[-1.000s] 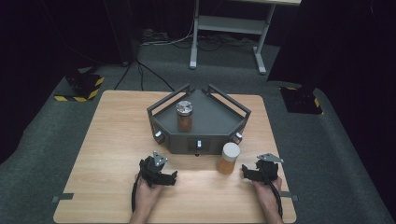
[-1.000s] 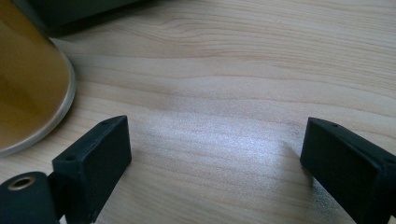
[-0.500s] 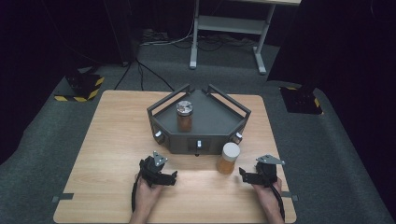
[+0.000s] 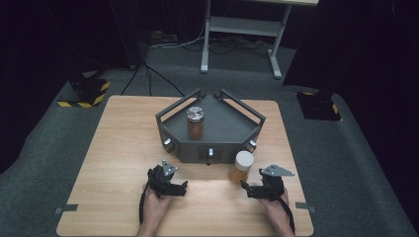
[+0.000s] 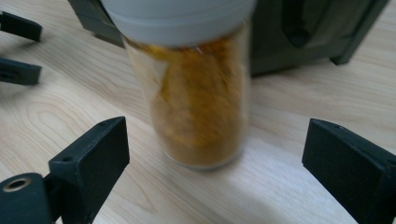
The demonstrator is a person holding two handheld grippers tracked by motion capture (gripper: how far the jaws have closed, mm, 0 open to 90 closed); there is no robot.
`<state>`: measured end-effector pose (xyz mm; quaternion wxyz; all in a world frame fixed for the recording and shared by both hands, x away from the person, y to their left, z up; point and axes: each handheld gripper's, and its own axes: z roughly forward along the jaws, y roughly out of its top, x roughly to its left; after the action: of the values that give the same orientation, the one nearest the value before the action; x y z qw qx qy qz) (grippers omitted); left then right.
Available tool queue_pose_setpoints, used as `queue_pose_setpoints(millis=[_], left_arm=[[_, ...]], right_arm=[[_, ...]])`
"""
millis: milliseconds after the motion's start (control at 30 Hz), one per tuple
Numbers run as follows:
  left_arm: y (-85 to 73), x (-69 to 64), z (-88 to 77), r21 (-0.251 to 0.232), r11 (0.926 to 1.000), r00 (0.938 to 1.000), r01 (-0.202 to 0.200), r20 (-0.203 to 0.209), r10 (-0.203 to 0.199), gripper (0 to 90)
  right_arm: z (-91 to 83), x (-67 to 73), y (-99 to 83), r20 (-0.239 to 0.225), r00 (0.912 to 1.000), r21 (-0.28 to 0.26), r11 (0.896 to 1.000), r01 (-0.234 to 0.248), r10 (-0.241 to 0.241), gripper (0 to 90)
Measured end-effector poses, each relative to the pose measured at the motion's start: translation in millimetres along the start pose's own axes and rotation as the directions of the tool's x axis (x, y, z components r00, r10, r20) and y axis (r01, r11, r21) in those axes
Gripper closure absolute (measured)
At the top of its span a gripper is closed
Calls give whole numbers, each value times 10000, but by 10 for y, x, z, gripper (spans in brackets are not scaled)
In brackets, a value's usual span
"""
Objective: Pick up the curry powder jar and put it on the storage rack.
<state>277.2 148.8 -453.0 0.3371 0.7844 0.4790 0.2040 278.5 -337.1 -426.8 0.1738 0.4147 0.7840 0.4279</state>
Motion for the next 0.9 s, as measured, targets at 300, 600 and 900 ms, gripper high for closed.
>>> queue_pose_setpoints(millis=[300, 600, 900], left_arm=[[0, 1, 0, 2, 10000, 10000, -9, -2, 9, 6], [1, 1, 0, 3, 10000, 10000, -10, -2, 10, 6], [1, 4, 1, -1, 10000, 10000, -13, 10, 13, 6]], right_arm=[[89, 139, 155, 238, 9995, -240, 9994, 231, -226, 114], [185, 304, 244, 768, 9963, -396, 9983, 422, -390, 183], [193, 383, 258, 1005, 9935, -770, 9951, 612, -533, 268]])
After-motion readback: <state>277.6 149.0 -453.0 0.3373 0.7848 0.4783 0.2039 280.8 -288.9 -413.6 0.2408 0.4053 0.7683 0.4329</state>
